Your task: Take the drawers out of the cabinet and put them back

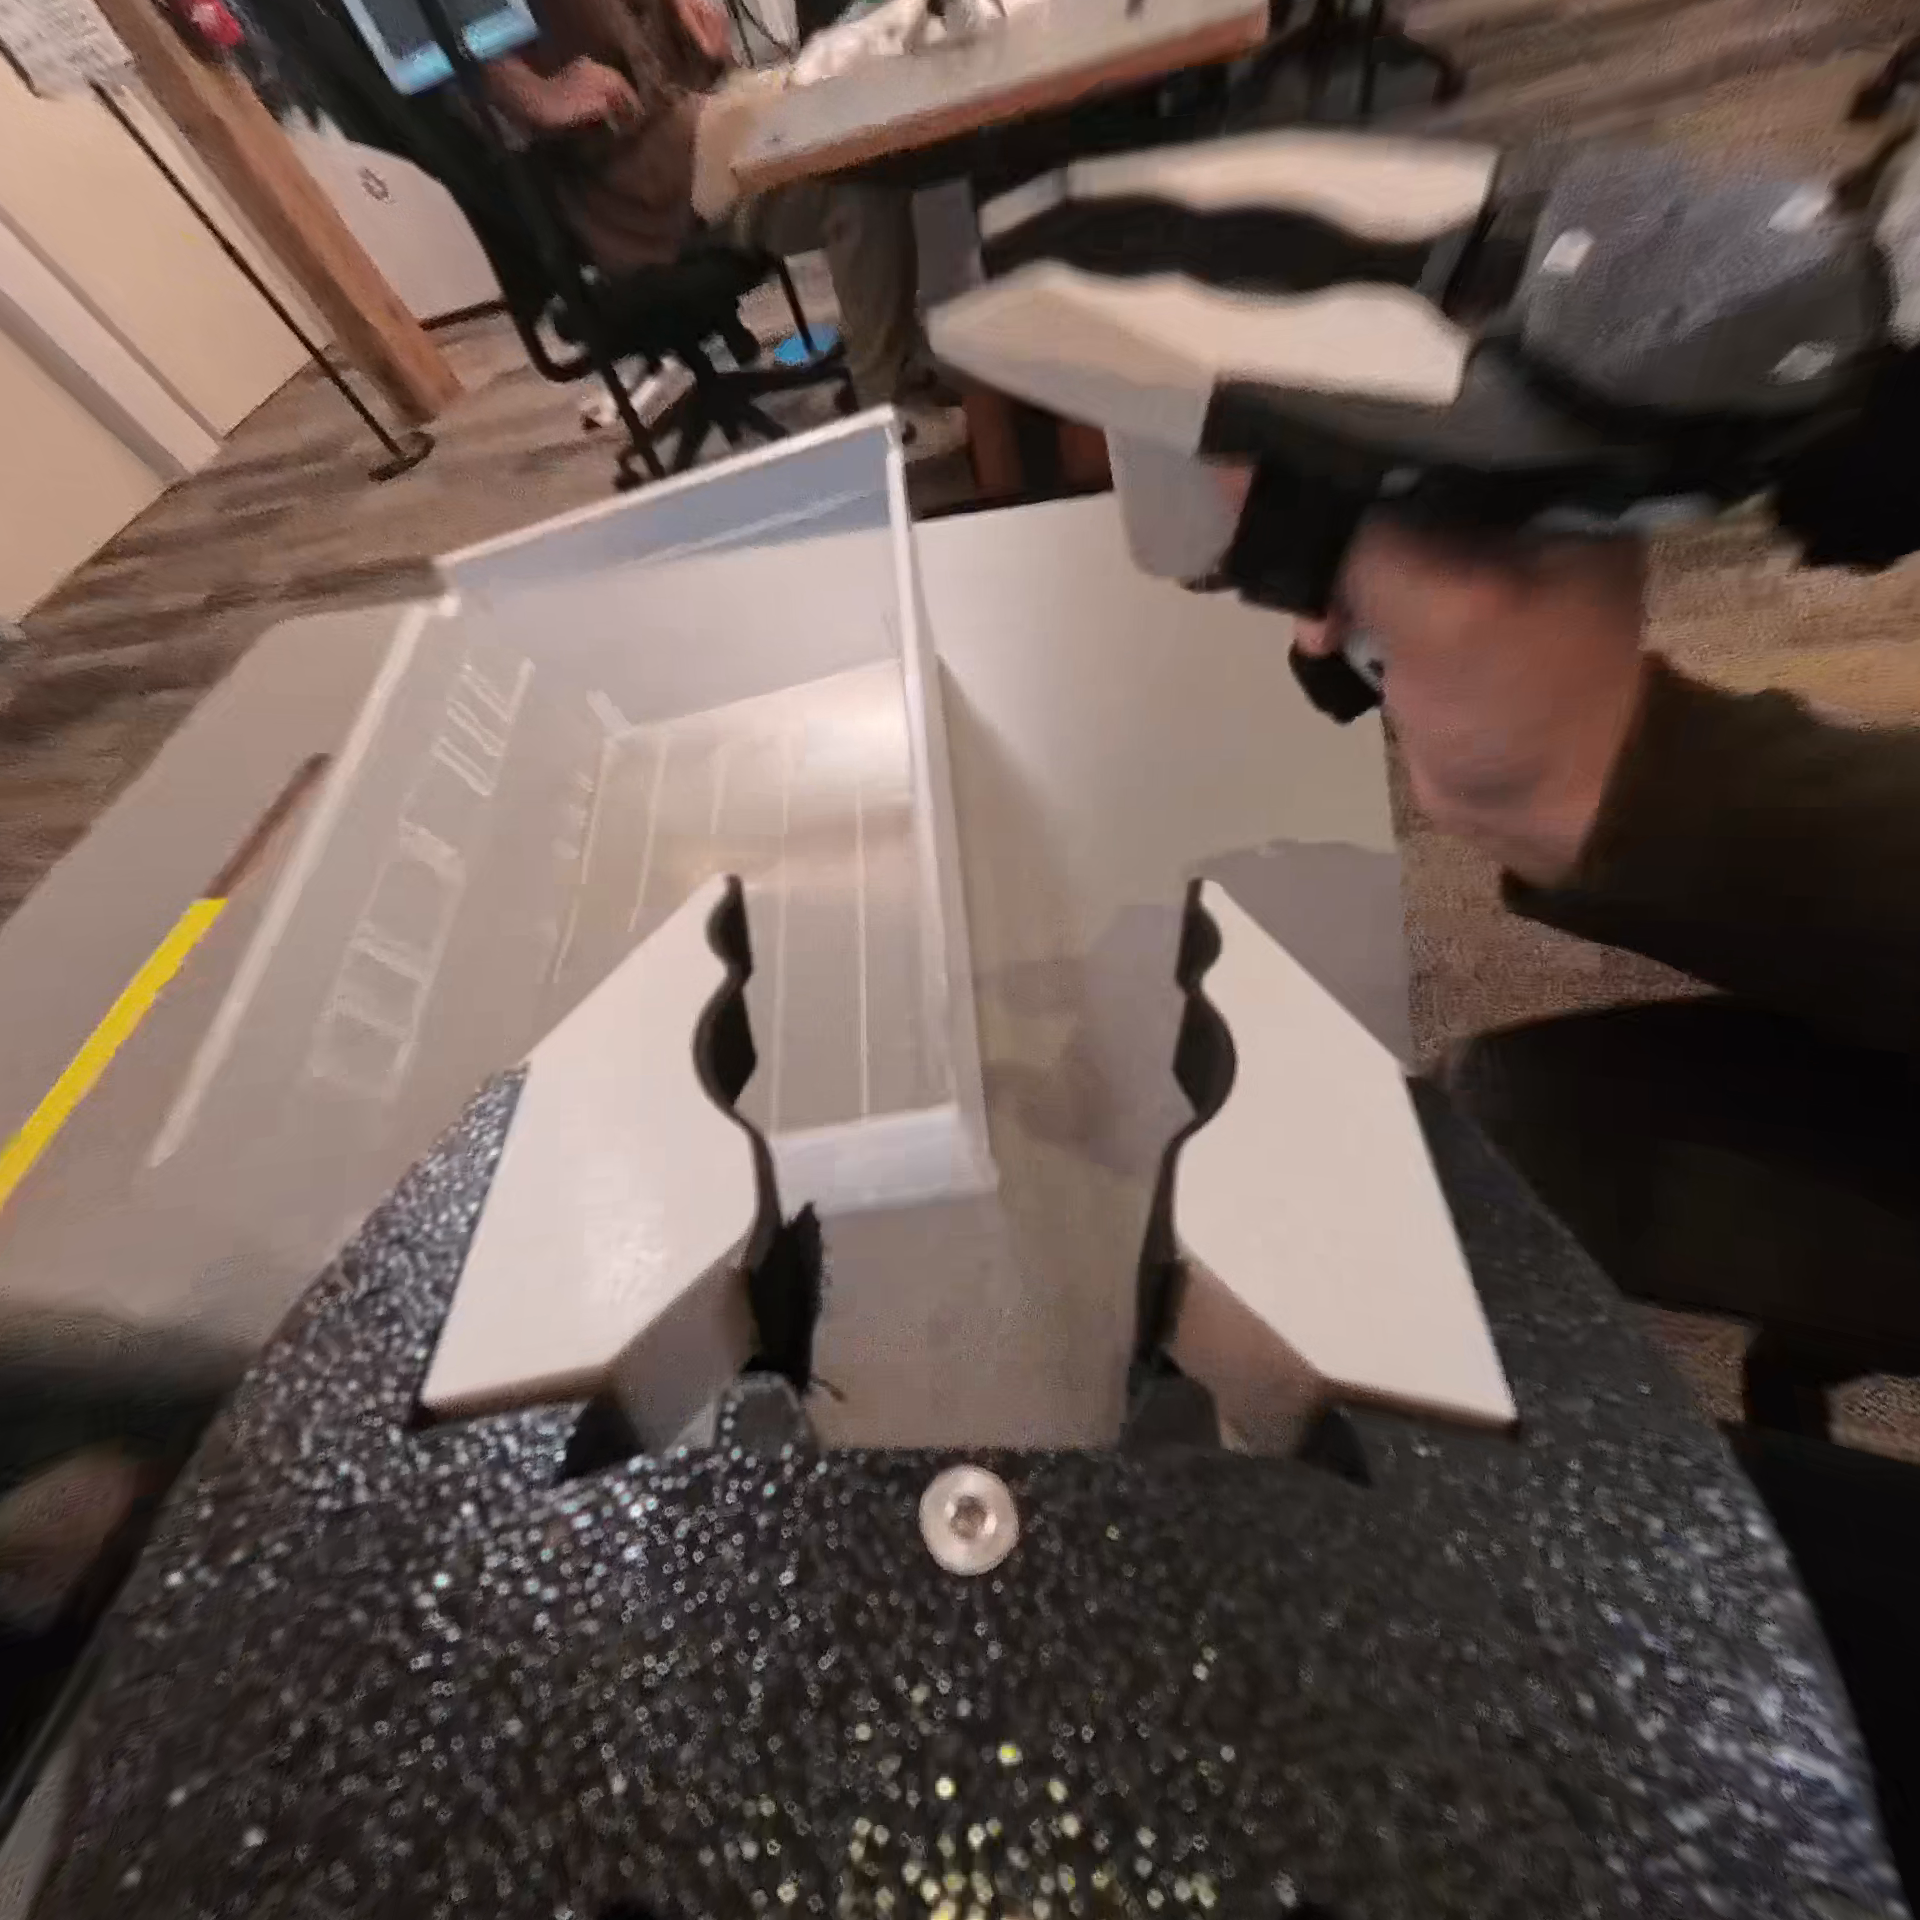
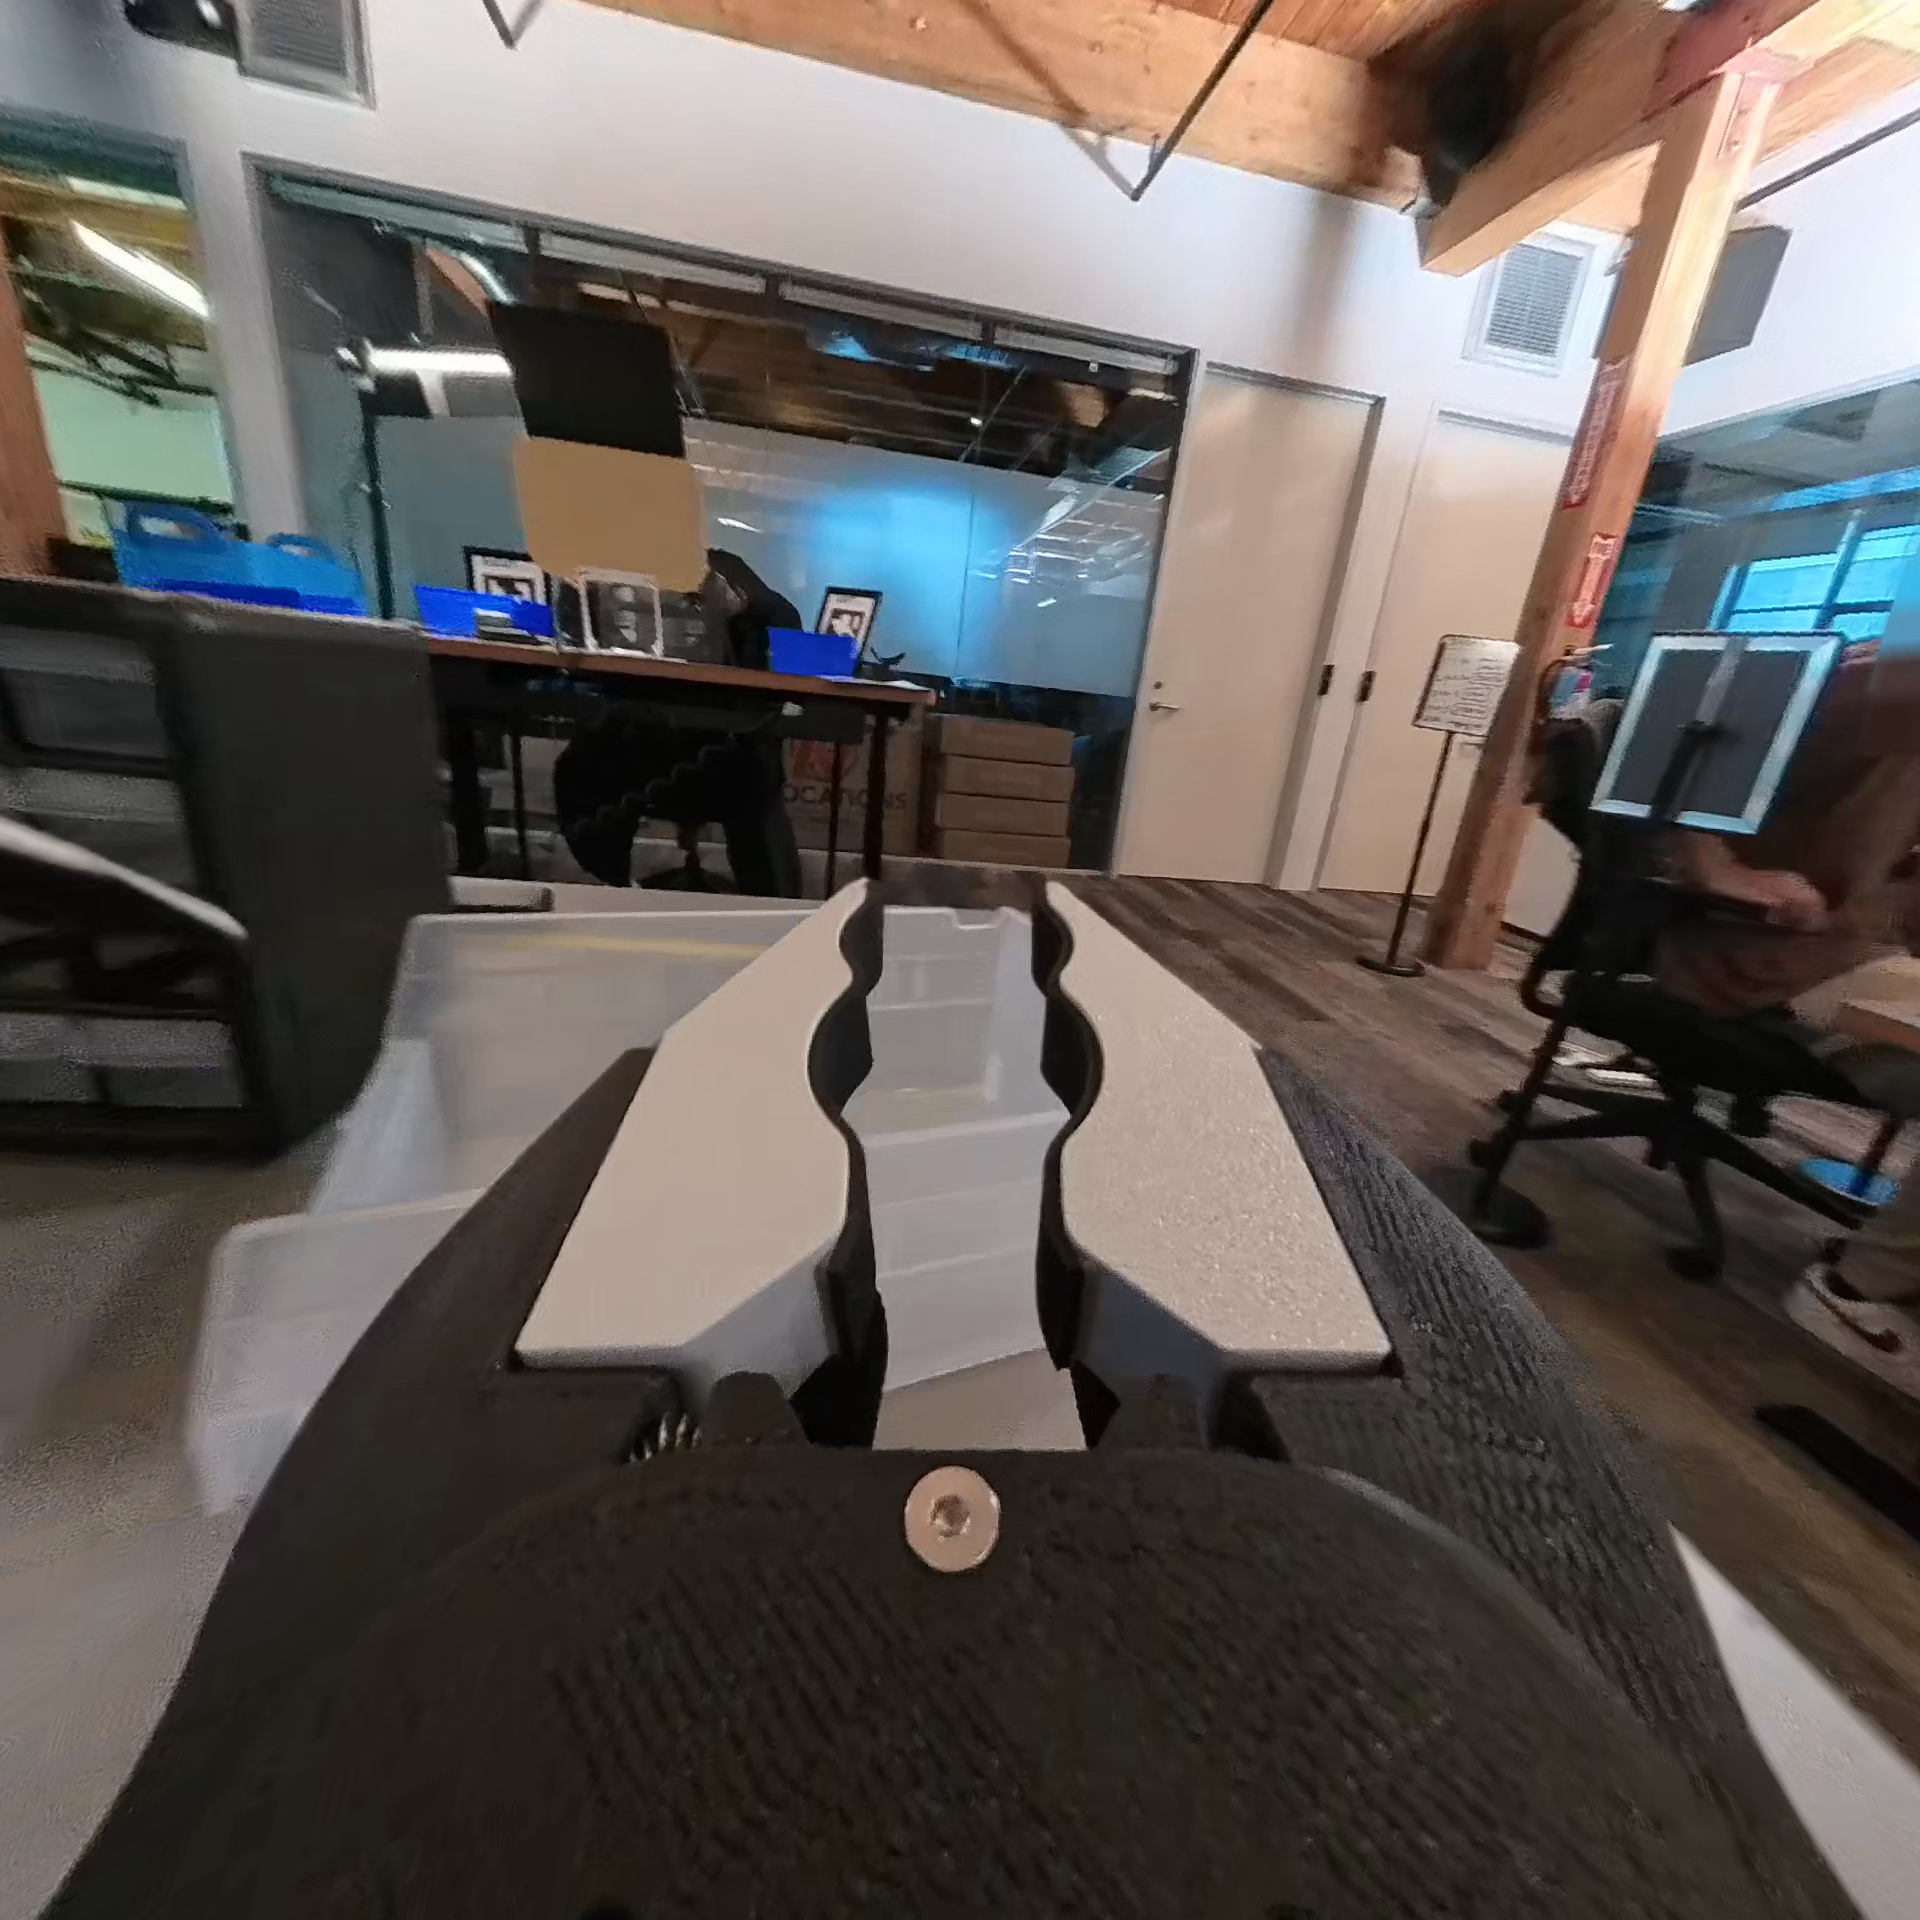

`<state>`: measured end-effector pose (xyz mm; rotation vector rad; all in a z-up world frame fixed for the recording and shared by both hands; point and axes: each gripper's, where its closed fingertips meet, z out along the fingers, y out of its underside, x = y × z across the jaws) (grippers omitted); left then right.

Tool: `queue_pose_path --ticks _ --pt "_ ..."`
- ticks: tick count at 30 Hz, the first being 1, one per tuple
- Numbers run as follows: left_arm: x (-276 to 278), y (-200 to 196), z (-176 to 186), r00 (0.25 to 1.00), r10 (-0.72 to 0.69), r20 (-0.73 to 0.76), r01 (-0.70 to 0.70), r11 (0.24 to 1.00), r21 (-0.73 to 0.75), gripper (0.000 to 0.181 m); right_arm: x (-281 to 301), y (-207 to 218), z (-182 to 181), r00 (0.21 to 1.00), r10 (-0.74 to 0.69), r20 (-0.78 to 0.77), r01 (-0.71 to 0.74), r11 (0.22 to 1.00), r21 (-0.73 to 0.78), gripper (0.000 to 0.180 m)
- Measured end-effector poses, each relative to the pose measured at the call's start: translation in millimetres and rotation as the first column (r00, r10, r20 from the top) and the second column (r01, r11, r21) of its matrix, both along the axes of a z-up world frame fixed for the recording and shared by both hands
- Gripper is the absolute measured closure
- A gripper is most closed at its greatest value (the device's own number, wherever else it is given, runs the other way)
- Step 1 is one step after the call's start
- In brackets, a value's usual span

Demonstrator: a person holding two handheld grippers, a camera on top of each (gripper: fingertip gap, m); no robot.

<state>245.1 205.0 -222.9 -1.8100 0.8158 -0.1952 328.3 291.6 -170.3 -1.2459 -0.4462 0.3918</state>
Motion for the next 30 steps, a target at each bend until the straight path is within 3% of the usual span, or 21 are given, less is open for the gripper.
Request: queue_pose_path --ticks 3,6,10,13,16,19,22,24,30 --pt "-73.0 -45.8 47.8 0.988 0.149 0.030 -0.151 0.979 0.136 0.098 -24.6 -26.4 2.3 0.999 0.042 -0.024 -0.042 0.999 -0.004 0.135" --pt "-176.0 -98.6 77.4 0.915 0.398 0.071 -0.403 0.884 0.235 0.099 -56.4 -39.6 -6.6 0.999 0.031 0.024 -0.030 0.999 -0.024 0.109" --pt "-324.9 -200.6 91.2 0.617 0.783 -0.078 -0.702 0.593 0.394 0.102 -88.9 -50.0 -7.3 0.996 -0.010 0.083 0.013 0.999 -0.031 0.079" --pt "-397.0 -276.3 75.4 0.431 0.902 -0.001 -0.864 0.413 0.289 0.097 -99.1 -37.3 -34.9 0.987 -0.054 0.153 0.078 0.984 -0.160 0.070" --pt "-446.2 -342.2 49.7 0.236 0.969 0.070 -0.958 0.220 0.182 0.094 -106.4 -28.1 -72.6 0.982 -0.037 0.183 0.100 0.931 -0.351 0.070" --pt "-472.1 -385.0 19.1 0.118 0.989 0.090 -0.990 0.110 0.089 0.095 -101.2 -24.3 -83.2 0.963 -0.094 0.253 0.180 0.922 -0.344 0.071" --pt "-485.8 -405.5 -10.7 0.081 0.994 0.075 -0.997 0.079 0.021 0.115 -98.0 -25.1 -86.1 0.952 -0.087 0.293 0.188 0.923 -0.336 0.071" --pt "-493.8 -418.3 -26.6 0.046 0.999 0.019 -0.999 0.046 -0.003 0.118 -94.4 -26.7 -87.4 0.945 -0.065 0.321 0.182 0.919 -0.349 0.077" --pt "-508.7 -441.0 -47.7 0.003 1.000 -0.022 -0.999 0.002 -0.054 0.142 -70.3 -31.2 -95.9 0.946 0.054 0.319 0.122 0.853 -0.507 0.125"
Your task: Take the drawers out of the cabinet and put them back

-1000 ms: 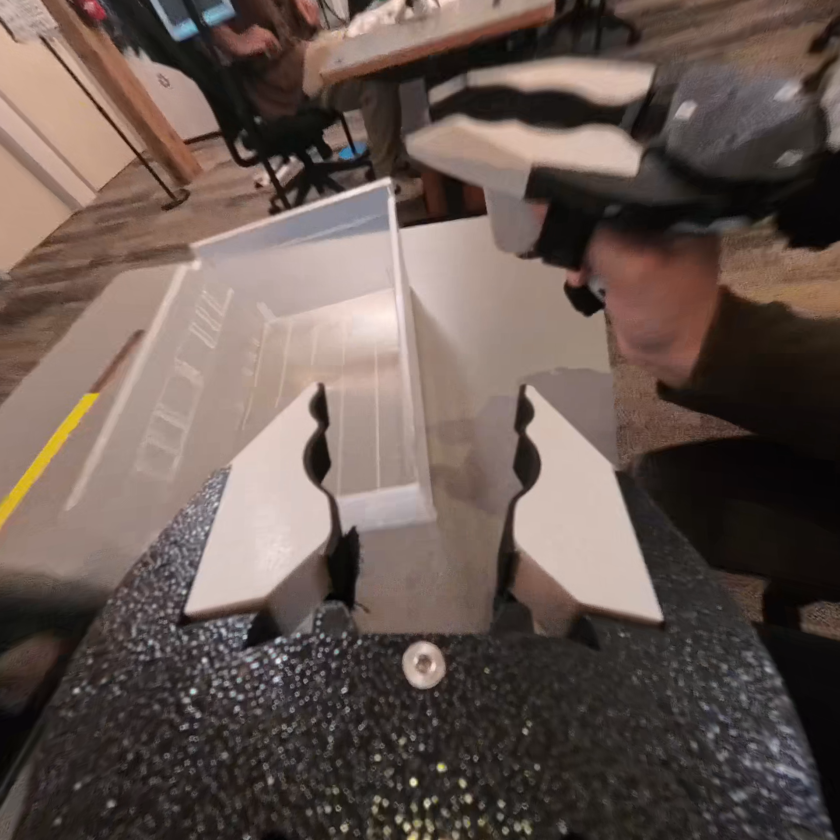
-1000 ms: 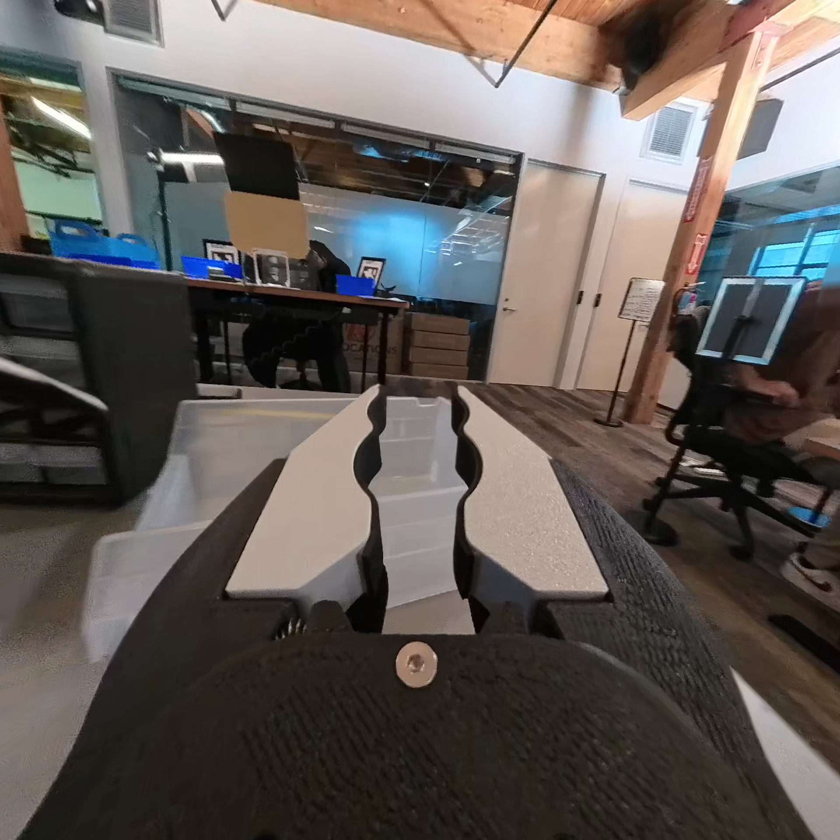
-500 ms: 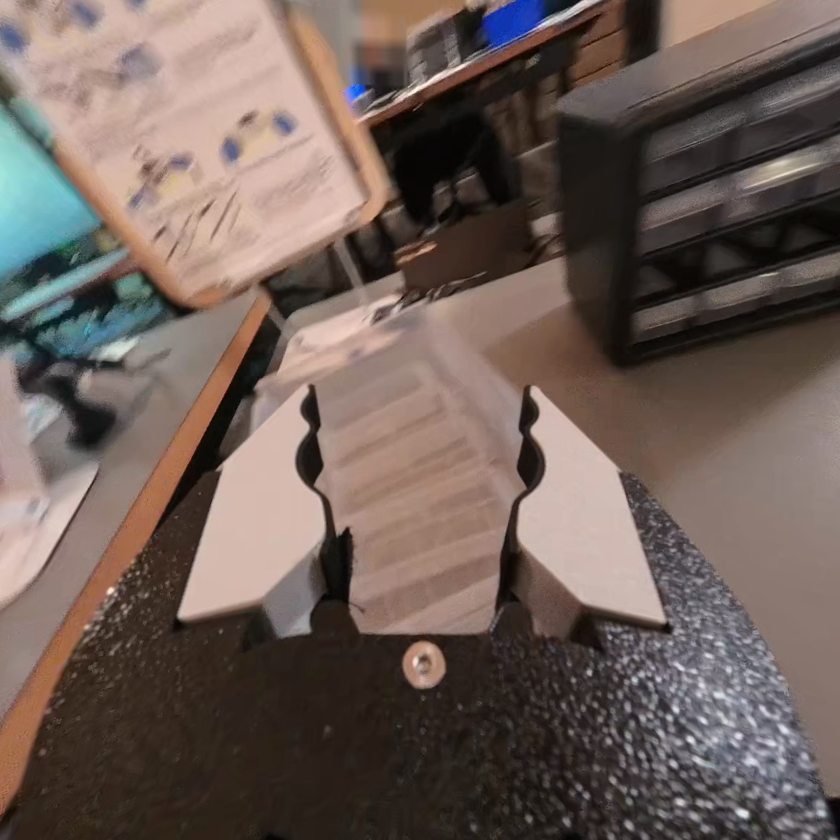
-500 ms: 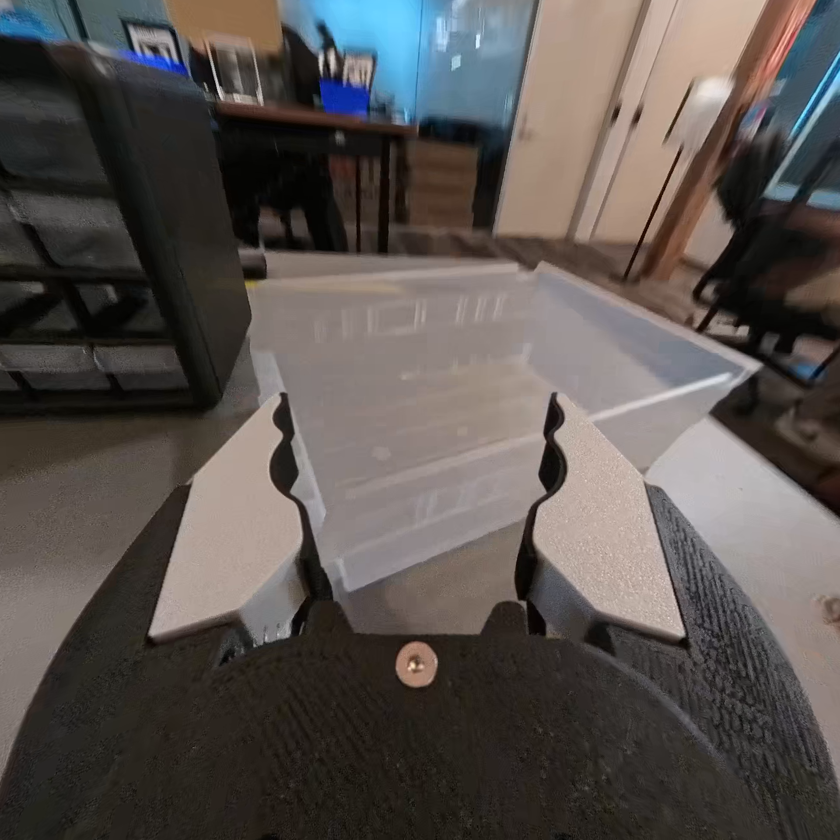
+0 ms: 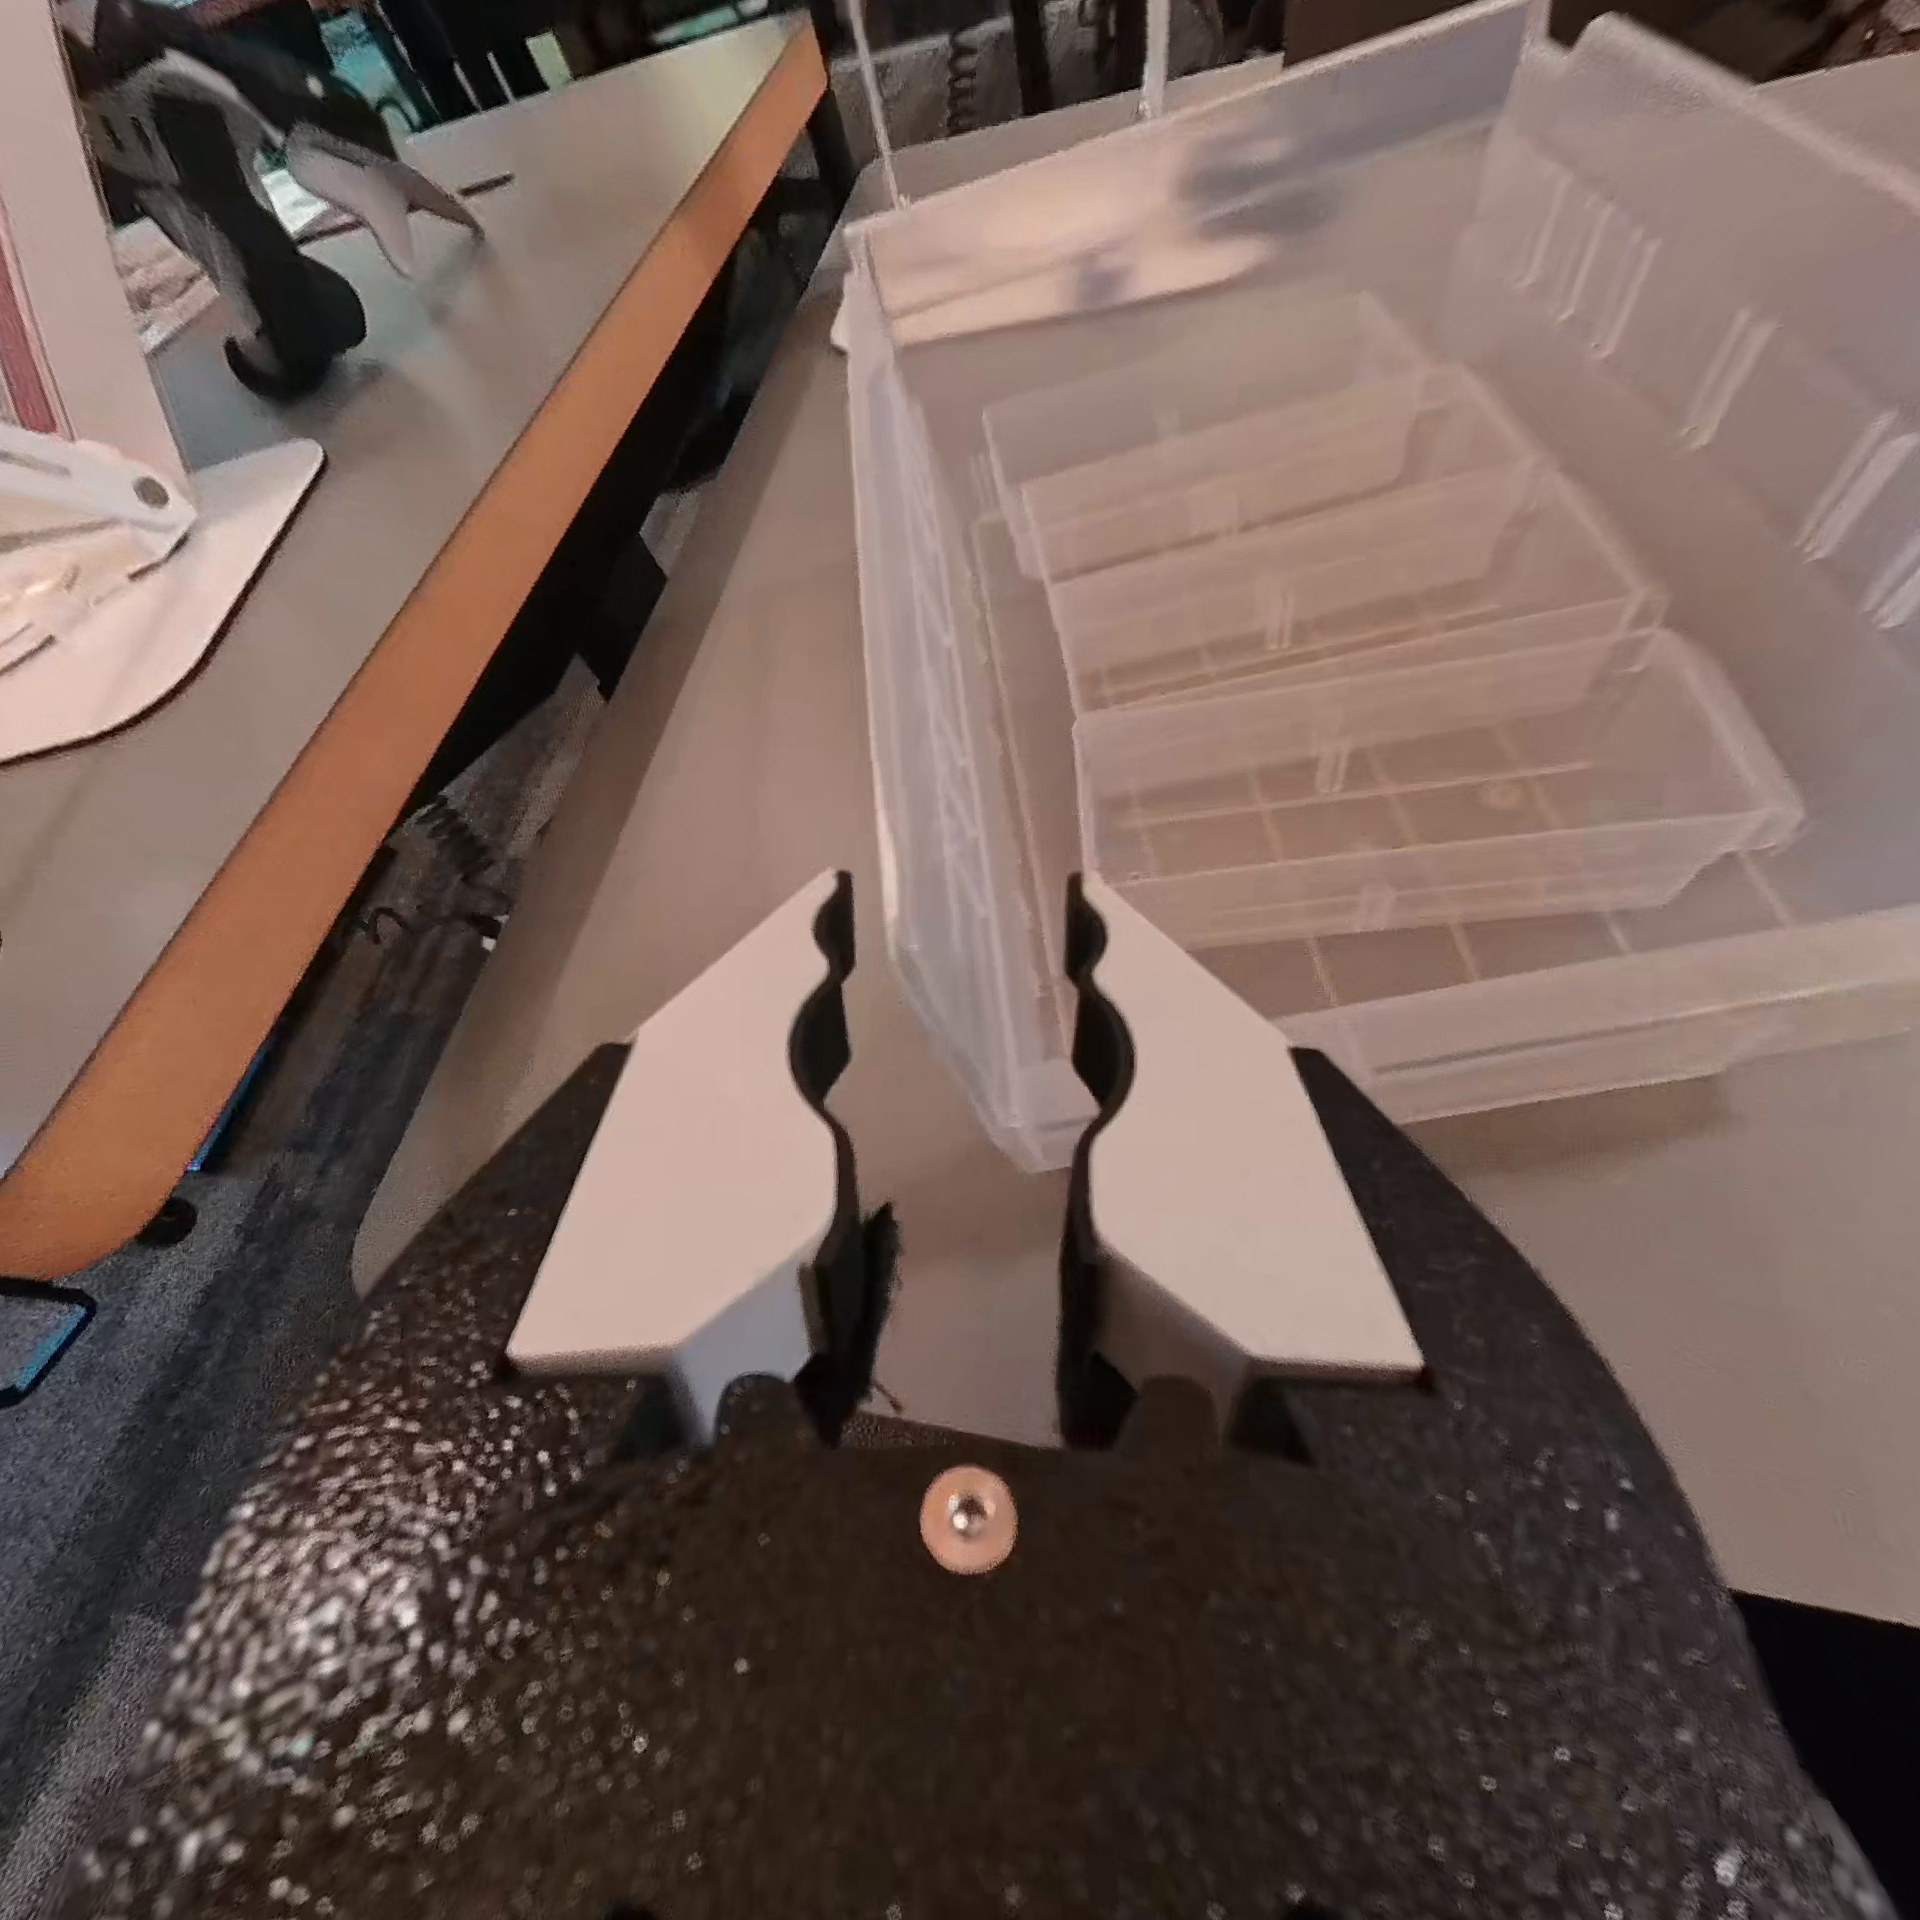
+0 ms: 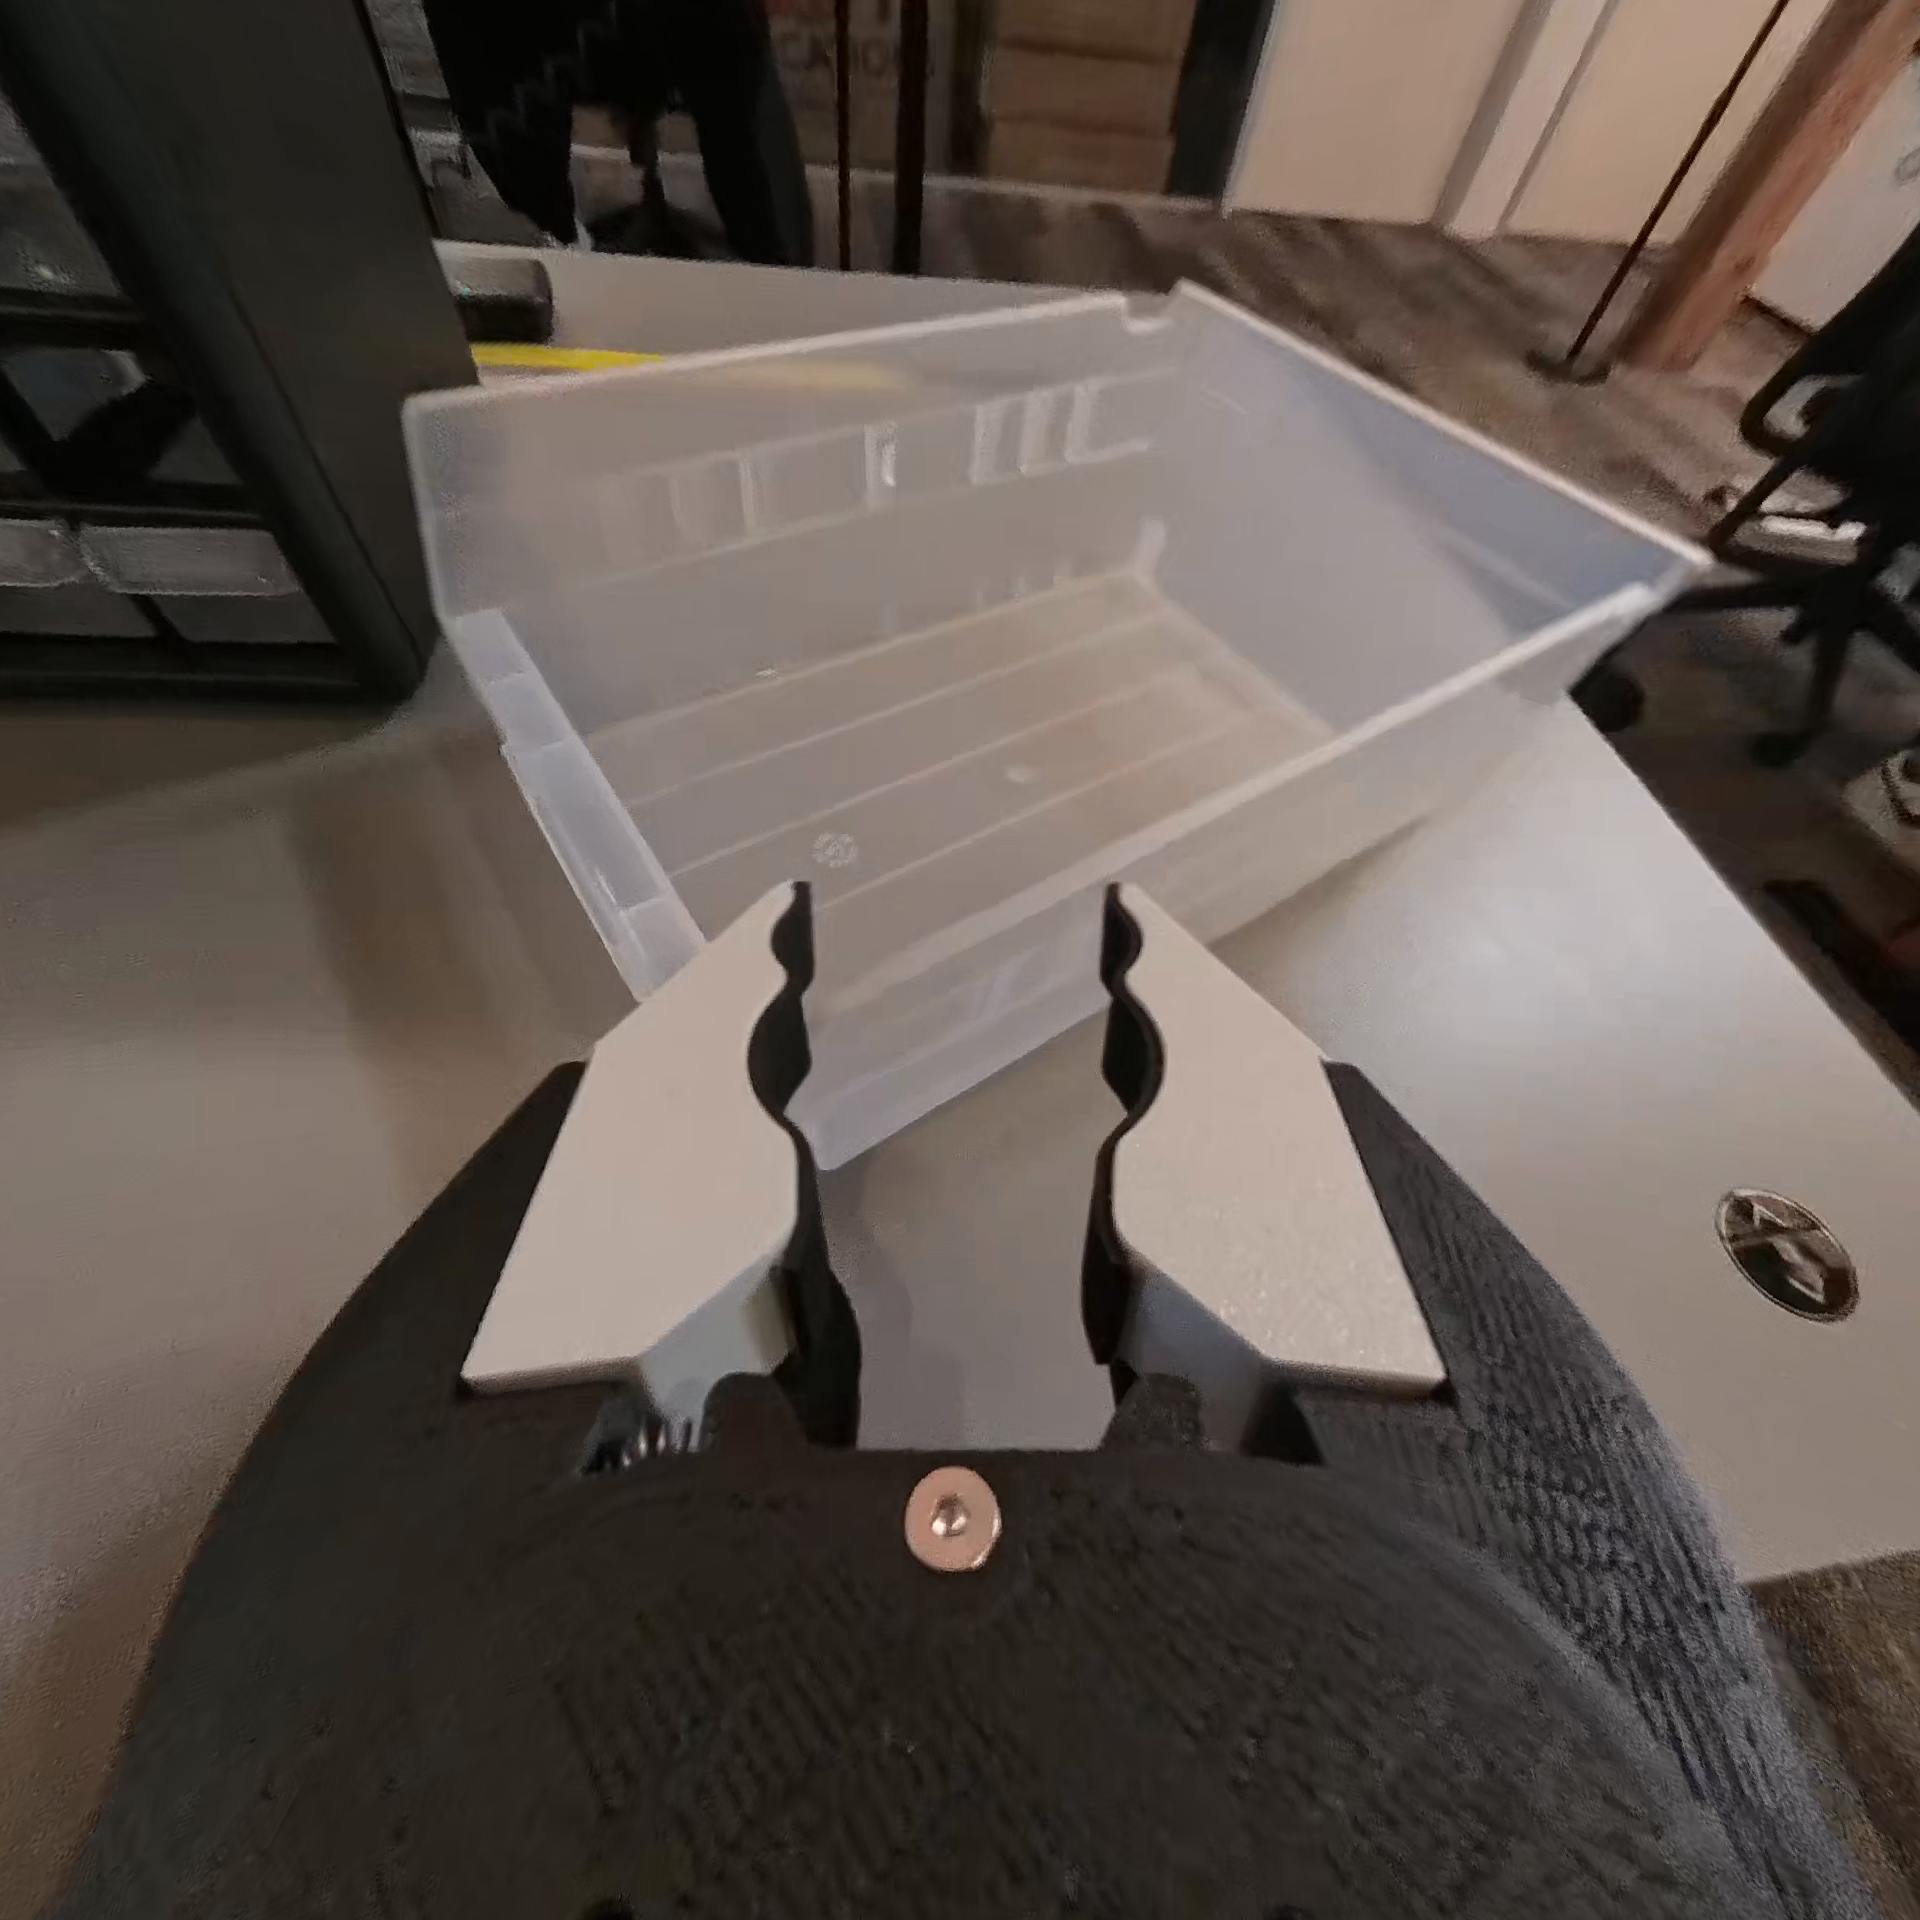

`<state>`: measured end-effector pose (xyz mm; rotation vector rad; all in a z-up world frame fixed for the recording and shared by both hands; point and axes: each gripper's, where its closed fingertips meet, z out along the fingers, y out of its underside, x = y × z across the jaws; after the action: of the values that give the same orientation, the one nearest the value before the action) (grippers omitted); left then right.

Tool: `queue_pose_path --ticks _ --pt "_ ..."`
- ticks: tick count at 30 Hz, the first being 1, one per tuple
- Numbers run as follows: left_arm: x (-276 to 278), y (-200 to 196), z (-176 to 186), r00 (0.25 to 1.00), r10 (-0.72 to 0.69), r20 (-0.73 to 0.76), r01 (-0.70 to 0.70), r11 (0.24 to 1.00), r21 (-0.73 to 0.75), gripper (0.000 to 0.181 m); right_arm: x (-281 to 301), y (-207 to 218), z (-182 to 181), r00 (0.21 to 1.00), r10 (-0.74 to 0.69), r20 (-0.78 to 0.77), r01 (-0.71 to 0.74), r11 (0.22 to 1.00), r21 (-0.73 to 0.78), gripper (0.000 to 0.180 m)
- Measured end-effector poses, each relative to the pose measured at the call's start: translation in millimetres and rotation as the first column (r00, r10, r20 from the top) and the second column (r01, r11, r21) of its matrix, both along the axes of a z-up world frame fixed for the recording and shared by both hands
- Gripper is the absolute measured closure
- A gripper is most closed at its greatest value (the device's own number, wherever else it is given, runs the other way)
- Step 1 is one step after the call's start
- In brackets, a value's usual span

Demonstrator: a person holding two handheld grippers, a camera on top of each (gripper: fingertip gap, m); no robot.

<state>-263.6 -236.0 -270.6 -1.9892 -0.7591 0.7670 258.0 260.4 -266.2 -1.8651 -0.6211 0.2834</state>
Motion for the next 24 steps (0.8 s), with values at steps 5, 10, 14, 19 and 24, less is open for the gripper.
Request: queue_pose_path --ticks 5,10,14,19,24 --pt "-14.1 -8.2 -5.0 0.999 0.030 0.021 -0.031 0.999 0.018 0.173 43.4 25.0 -3.8 0.998 -0.036 0.049 0.039 0.998 -0.053 0.158" --pt "-34.0 -16.5 -5.5 0.998 0.043 0.035 -0.043 0.999 -0.001 0.171 84.0 69.5 -5.3 0.991 -0.048 0.123 0.056 0.997 -0.058 0.171" --pt "-49.7 -21.5 -4.1 0.997 0.061 0.056 -0.063 0.997 0.034 0.155 99.3 98.8 -3.9 0.994 -0.061 0.086 0.068 0.995 -0.079 0.168" --pt "-14.5 -6.6 47.5 0.993 -0.023 -0.119 0.034 0.995 0.091 0.105 100.2 81.5 68.8 0.995 -0.055 -0.083 0.068 0.983 0.171 0.128" --pt "32.3 59.7 46.7 0.874 -0.486 -0.013 0.481 0.869 -0.116 0.118 38.8 54.4 135.1 0.982 0.141 -0.123 -0.092 0.938 0.335 0.129"
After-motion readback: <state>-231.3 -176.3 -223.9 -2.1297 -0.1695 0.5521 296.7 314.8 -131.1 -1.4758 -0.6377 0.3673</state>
